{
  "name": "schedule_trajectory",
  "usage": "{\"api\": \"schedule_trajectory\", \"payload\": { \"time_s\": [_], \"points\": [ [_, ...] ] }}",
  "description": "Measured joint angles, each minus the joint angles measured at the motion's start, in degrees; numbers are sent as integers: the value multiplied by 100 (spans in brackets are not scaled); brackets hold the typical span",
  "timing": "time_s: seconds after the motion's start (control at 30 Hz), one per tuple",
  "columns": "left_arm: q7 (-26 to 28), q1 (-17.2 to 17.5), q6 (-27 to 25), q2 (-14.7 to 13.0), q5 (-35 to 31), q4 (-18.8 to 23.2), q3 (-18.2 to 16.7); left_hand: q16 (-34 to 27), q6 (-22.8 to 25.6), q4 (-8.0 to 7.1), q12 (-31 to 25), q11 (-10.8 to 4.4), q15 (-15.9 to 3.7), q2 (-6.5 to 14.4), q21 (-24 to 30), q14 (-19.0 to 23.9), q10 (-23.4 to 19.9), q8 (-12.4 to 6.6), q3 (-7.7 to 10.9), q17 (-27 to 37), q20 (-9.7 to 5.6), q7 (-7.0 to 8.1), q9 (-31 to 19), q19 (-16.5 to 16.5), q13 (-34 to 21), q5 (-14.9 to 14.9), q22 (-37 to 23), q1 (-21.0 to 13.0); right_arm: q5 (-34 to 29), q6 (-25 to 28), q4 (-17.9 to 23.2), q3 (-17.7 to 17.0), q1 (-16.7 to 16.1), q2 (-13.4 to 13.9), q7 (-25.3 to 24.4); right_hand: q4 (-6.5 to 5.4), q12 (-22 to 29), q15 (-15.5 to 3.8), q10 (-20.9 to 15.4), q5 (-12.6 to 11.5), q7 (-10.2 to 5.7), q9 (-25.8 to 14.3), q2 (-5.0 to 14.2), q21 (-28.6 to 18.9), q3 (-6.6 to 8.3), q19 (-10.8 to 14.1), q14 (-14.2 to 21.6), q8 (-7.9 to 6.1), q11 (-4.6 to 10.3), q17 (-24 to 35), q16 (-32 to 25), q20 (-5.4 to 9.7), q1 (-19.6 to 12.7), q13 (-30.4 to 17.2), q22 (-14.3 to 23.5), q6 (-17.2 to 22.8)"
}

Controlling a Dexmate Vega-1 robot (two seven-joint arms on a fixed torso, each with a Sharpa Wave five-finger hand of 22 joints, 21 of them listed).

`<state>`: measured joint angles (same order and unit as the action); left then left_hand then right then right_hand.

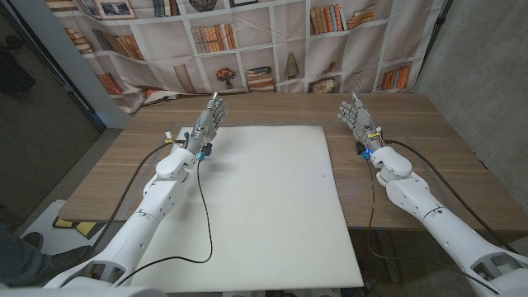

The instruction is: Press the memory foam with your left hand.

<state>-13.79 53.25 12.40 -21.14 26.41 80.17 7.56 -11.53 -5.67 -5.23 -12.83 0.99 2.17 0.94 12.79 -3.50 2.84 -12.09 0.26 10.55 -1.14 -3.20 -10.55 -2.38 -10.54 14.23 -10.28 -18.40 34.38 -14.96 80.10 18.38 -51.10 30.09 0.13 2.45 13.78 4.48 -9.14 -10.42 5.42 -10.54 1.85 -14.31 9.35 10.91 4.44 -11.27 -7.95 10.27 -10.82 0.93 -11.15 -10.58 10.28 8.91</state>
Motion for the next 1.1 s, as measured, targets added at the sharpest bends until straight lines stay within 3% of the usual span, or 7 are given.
{"api": "schedule_trajectory", "payload": {
  "time_s": [0.17,0.47,1.1],
  "points": [
    [-64,119,-55,11,-151,191,-88,-38,119,17,-20,53,84,-9,42,196,-109,-22,-17,-1,55,-38,0,241,0,-27,0,-70,-20,3,51,-30,-15,17,-8,0,0,0,0,0,0,0,0,0,0,23,0,0,0,0,0,-23,0,0,0,0],
    [73,302,-30,-67,-611,562,-105,-38,179,34,-20,32,47,-7,44,232,-189,-22,-34,-1,75,-19,1,259,1,-50,1,-70,-25,2,18,-41,8,1,30,0,-1,0,-30,0,0,0,0,0,0,63,0,0,30,-1,0,-20,0,0,-1,0],
    [265,334,296,-408,-1180,791,269,-37,507,73,-74,17,-60,-8,78,486,-493,-86,-72,-2,13,-59,1,525,1,-93,16,-191,-55,11,62,-89,41,36,16,0,-1,10,-60,0,-1,1,0,0,-1,104,51,0,0,-1,1,-20,1,1,-1,-1]
  ]
}}
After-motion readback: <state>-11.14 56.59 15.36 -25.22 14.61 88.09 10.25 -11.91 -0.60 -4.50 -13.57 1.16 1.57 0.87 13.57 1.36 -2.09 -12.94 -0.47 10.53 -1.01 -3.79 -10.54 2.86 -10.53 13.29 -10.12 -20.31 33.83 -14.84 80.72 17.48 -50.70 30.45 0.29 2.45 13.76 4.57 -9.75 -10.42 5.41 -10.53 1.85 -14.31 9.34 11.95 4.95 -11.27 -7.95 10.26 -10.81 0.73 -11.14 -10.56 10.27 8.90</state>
